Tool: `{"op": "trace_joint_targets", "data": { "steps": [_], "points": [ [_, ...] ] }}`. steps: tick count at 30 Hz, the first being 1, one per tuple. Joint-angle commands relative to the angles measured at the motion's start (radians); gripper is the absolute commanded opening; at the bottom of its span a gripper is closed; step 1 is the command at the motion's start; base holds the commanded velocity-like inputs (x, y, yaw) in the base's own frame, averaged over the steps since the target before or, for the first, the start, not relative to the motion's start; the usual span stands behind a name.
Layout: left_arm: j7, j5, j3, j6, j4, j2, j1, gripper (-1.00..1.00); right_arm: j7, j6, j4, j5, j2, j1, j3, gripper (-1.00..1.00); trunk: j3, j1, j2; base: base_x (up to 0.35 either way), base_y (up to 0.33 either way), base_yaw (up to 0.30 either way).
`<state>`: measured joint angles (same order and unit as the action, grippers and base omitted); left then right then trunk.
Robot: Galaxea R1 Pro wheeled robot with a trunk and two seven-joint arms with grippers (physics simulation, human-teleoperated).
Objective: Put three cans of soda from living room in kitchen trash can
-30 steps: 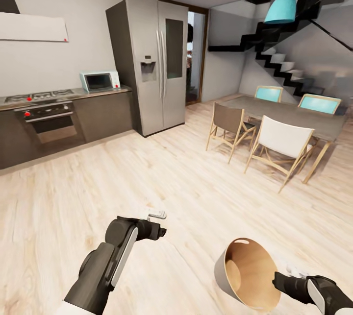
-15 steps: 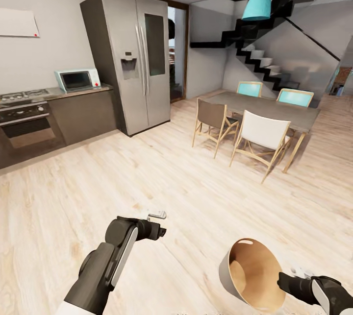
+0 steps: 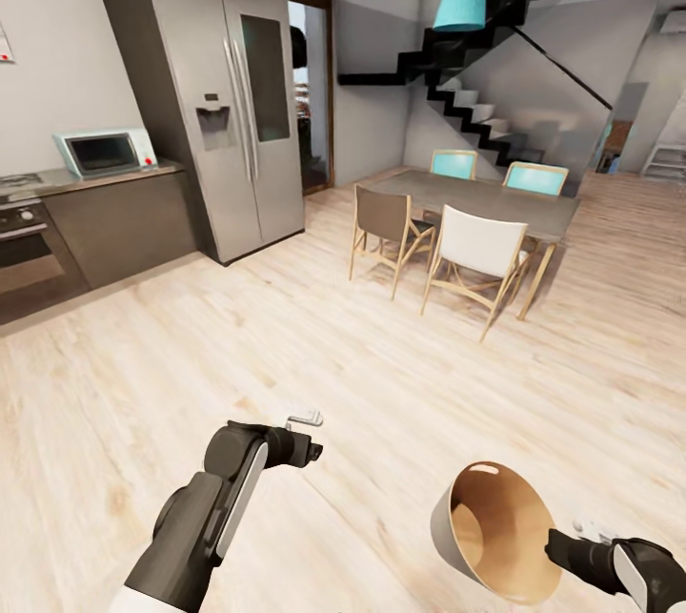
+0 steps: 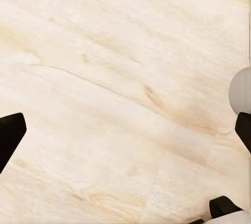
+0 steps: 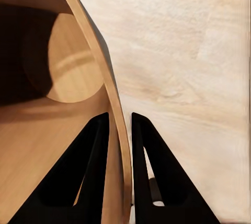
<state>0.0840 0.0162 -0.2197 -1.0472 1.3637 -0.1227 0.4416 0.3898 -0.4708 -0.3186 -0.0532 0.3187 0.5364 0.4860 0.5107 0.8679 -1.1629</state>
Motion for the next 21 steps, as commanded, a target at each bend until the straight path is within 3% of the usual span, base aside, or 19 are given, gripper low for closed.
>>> {"op": "trace_joint_targets", "data": {
  "steps": [1,21],
  "points": [
    [0.001,0.0,0.0,0.0,0.0,0.0,0.0,1.0,0.006,-0.003,0.0,0.017,0.0,0.001,0.004,-1.0,0.001,0.0,0.0,0.0,0.0,-0.202],
    [0.009,-0.004,0.0,0.0,0.002,0.003,0.0,1.0,0.005,0.001,0.001,0.016,-0.001,0.001,0.005,-1.0,0.026,0.0,0.0,0.0,0.0,-0.202]
  ]
}}
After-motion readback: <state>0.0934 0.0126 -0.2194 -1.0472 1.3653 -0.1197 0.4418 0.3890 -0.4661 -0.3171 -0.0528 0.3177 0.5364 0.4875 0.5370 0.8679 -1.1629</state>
